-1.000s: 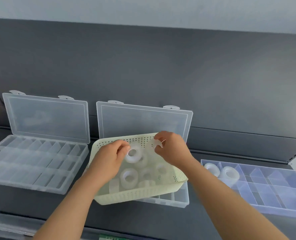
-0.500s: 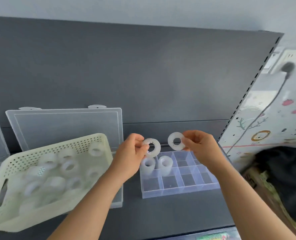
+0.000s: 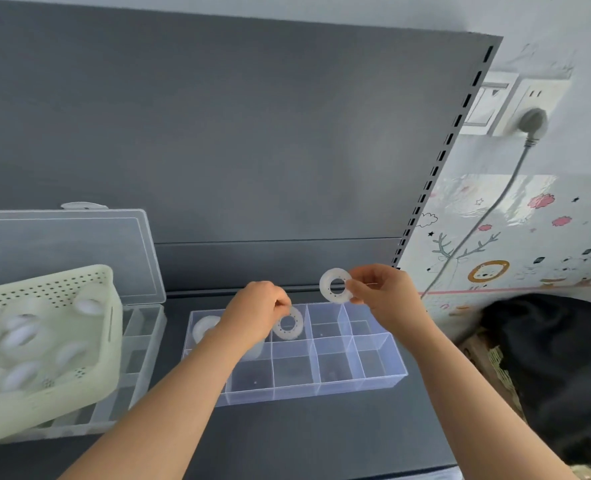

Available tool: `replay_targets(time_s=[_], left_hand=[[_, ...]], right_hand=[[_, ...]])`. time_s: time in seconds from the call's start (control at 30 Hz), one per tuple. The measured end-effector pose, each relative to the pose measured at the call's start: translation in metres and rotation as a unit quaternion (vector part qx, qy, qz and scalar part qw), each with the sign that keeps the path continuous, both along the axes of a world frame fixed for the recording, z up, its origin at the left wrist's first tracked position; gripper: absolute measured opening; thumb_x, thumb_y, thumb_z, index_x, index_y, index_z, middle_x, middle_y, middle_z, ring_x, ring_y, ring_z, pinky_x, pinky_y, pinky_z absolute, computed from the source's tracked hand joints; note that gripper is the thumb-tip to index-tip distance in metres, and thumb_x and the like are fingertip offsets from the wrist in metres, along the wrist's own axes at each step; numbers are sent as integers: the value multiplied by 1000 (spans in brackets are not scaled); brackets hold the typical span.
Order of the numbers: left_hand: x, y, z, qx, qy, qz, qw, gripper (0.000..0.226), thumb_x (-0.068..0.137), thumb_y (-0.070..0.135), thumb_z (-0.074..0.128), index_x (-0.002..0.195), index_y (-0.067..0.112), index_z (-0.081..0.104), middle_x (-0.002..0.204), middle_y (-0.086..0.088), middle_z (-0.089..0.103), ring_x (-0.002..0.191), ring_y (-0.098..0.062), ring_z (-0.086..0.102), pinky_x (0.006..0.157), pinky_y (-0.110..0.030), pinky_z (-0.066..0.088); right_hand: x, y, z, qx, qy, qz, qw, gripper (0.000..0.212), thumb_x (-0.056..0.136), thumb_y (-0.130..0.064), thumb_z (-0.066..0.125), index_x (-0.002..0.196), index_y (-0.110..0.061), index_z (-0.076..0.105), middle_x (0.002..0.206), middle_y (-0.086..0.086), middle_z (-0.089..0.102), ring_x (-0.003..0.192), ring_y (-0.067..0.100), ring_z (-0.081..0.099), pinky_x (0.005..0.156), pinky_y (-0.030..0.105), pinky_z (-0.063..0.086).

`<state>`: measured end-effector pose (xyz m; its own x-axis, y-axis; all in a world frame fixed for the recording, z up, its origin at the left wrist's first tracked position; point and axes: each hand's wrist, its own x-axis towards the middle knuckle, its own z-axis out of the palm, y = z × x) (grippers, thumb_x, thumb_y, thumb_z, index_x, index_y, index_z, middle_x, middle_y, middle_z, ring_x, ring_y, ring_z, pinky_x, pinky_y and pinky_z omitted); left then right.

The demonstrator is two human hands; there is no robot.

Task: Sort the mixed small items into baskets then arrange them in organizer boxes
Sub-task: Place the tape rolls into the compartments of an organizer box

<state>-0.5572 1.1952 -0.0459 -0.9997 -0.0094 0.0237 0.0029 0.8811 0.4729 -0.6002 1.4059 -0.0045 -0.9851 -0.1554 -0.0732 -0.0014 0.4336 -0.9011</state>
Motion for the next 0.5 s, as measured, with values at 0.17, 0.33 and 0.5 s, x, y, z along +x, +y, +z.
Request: replay_targets(time_s=[0.17,0.33,0.5], left_hand=[[-3,6,-12,-51,-28,-13,998,11,86,20,62,83,19,73,83,7,64,81,-15,56,68,-28,45],[-2,5,-19,13,-1,11,1000,8,84,24,68,85,18,74,83,7,60,77,-13,57,73,-31,49],[18,-19,-18,3,78,90,993,16,88,25,65,100,20,74,98,6,65,92,-17,56,75,-30,44]], right_hand=[[-12,3,-7,2,4,26,1000,4,84,-17,68,87,-15,70,82,1,73,80,23,70,68,30,54],[-21,1,-13,15,-4,64,998,6,83,-16,68,88,-14,72,79,6,73,73,27,68,71,36,56],[-21,-17,-27,62,10,121,991,16,81,-7,61,81,7,66,75,29,61,51,15,34,48,22,30]])
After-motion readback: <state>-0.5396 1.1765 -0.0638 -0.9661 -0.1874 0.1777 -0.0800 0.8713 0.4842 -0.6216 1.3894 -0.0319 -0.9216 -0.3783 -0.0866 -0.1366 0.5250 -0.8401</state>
